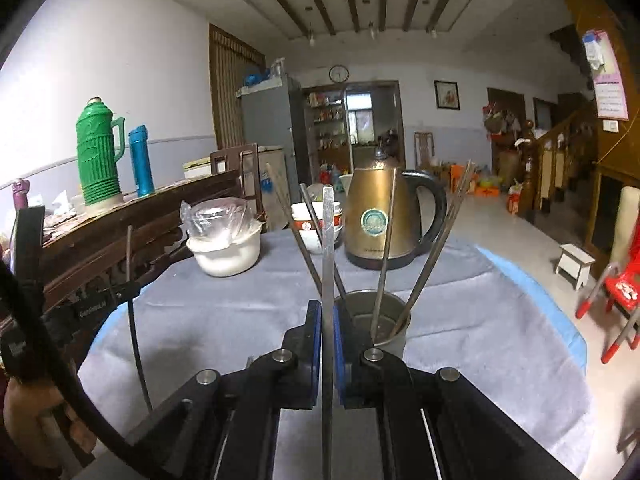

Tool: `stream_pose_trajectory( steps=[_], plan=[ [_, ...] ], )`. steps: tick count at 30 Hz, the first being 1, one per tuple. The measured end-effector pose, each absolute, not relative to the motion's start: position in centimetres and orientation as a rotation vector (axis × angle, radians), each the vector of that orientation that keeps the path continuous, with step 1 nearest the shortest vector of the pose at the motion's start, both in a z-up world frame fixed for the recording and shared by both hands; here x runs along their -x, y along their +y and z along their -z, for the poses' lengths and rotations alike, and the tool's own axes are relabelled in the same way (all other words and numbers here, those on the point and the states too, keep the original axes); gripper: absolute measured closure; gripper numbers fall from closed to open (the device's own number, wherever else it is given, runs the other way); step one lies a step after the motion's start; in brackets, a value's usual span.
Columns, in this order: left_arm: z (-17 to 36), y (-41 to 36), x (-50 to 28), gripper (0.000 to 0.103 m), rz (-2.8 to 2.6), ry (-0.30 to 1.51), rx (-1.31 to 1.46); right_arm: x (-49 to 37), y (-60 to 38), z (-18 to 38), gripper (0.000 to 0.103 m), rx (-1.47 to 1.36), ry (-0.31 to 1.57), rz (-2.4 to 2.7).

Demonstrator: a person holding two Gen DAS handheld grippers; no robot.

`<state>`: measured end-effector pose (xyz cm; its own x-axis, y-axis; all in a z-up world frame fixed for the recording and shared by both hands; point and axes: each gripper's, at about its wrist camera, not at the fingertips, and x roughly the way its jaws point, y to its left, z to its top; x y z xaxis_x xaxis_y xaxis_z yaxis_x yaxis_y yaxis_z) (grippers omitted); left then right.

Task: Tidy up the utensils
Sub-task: 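Lift both held chopsticks upright and carry them over the grey cup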

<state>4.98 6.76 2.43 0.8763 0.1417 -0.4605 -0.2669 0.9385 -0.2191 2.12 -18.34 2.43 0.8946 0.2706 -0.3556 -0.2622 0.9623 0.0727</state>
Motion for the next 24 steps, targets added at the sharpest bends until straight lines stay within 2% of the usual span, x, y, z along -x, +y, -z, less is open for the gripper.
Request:
stream_pose_trajectory(
  steps=[6,24],
  plan=[
    [-0.7,6.5,-4.9,0.096,-0.271,0.403,0.236,-1.9,-18.7,-1.4,0.097,0.004,0.341,-0.241],
    [-3.9,6.9,3.1,0.095,-0.178,0.414,0.229,3.1,-20.5,-2.5,0.097,0.017,0.327,-0.266]
  ],
)
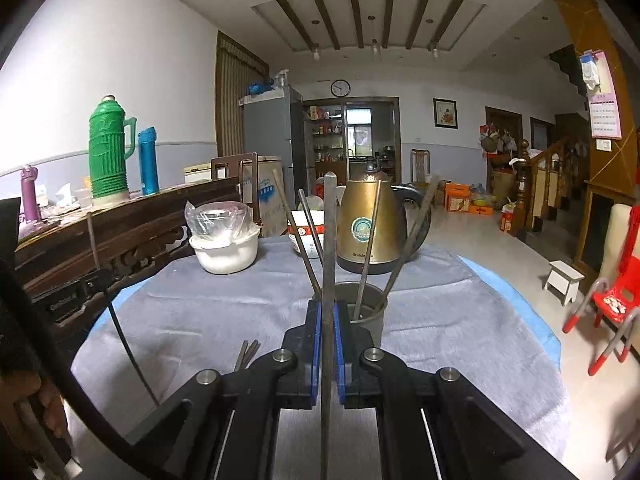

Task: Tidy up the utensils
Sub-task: 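Lift both held chopsticks upright and carry them over the grey cup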

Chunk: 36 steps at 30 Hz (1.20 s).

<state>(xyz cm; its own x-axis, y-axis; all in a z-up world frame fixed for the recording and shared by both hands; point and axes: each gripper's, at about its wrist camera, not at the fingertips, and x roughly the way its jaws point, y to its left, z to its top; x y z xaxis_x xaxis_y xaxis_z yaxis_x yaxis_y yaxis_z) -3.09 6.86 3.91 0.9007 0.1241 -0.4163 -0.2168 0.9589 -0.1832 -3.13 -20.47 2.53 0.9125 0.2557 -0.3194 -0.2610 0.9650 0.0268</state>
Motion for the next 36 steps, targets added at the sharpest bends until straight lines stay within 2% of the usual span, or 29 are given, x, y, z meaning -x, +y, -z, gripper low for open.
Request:
stream_pose_trajectory(
  steps=[16,36],
  plan=[
    [-4.3,7.3,4.6,0.097,-0.110,0.462,0.312,4.9,-22.5,-3.0,0.097,-0.068,0.352,-0.259],
    [-8.7,4.3,-1.3,0.097,-0.104,0.587,0.305,4.1,-23.0,-6.9,0.097,-0.116,0.262,-0.290]
  ],
)
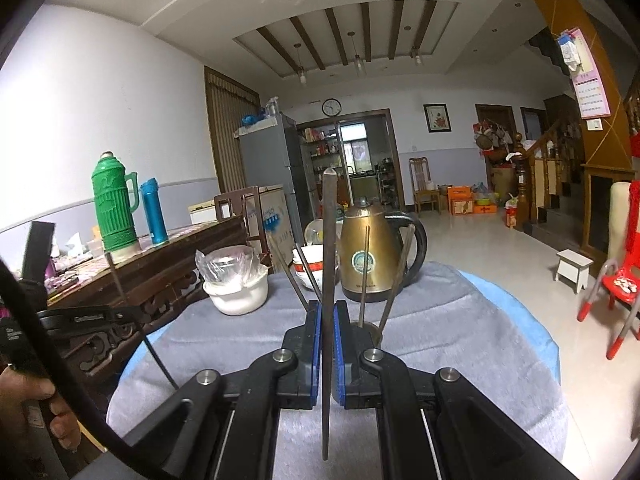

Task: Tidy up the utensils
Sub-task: 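Lift both held chopsticks upright and carry them over the grey cup, then lower both chopsticks into the grey cup's opening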

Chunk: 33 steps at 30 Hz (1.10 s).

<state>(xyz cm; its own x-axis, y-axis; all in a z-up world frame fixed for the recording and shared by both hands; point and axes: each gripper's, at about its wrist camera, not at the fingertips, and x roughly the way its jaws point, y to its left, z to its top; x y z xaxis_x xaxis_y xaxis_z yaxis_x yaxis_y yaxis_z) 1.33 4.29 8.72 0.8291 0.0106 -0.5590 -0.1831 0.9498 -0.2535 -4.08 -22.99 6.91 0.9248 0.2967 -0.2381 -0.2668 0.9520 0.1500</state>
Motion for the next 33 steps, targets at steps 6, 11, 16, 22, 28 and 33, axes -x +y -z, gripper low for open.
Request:
stream_pose_trajectory(
  steps=[6,11,16,22,28,33],
  plan=[
    [-10.0,3.5,-1.8,0.097,-0.034,0.584,0.345,4.0,-23.4,-7.6,0.097,-0.129,0.253,-0.295],
    [-13.0,3.6,-2.1,0.097,0.068,0.500,0.425,3.7,-24.3,-9.3,0.097,-0.145,0.216,-0.294],
    [-15.4,2.7,-3.0,0.097,0.129,0.438,0.454,3.0,-25.7,-12.2,0.097,-0.183,0.139,-0.283],
    [-16.6,0.1,-5.1,0.097,0.184,0.380,0.447,1.2,-26.2,-14.0,0.097,-0.191,0.072,-0.256],
    [-15.5,-2.9,-7.7,0.097,0.211,0.392,0.392,-1.5,-25.6,-12.8,0.097,-0.189,0.096,-0.244],
    [-14.4,-4.9,-9.5,0.097,0.222,0.410,0.343,-3.5,-25.0,-11.7,0.097,-0.169,0.120,-0.238]
  ],
)
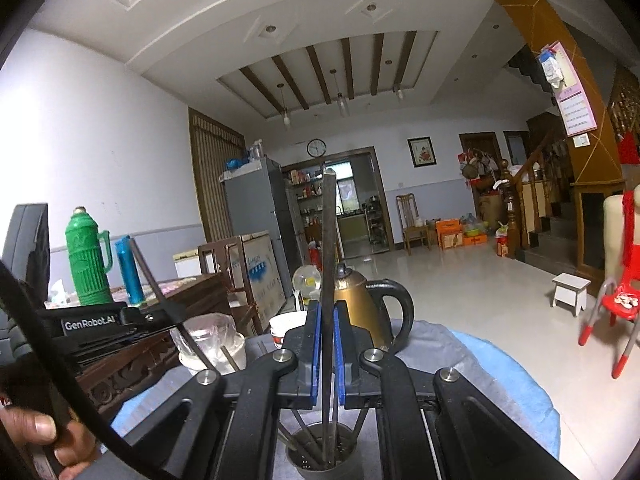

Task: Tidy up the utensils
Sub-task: 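Lower both chopsticks into the grey cup's opening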

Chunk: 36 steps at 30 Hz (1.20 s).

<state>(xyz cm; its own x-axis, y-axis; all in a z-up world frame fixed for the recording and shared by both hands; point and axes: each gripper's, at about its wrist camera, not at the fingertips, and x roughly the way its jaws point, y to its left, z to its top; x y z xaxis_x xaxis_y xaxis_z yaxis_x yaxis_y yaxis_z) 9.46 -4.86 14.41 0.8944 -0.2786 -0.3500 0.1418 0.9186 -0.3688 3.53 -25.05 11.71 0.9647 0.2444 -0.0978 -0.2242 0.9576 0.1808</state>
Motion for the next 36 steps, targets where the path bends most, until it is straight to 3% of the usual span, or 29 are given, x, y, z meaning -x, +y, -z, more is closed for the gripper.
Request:
stream_pose_trajectory(
  steps=[19,36],
  plan=[
    [-9.5,-7.8,-12.0,0.097,0.296,0.537,0.220,-7.6,-22.9,-6.1,0.097,-0.109,0.284,-0.271],
    [-7.8,-8.7,-12.8,0.097,0.316,0.633,0.181,-8.9,-22.8,-4.2,0.097,-0.092,0.352,-0.267]
  ],
)
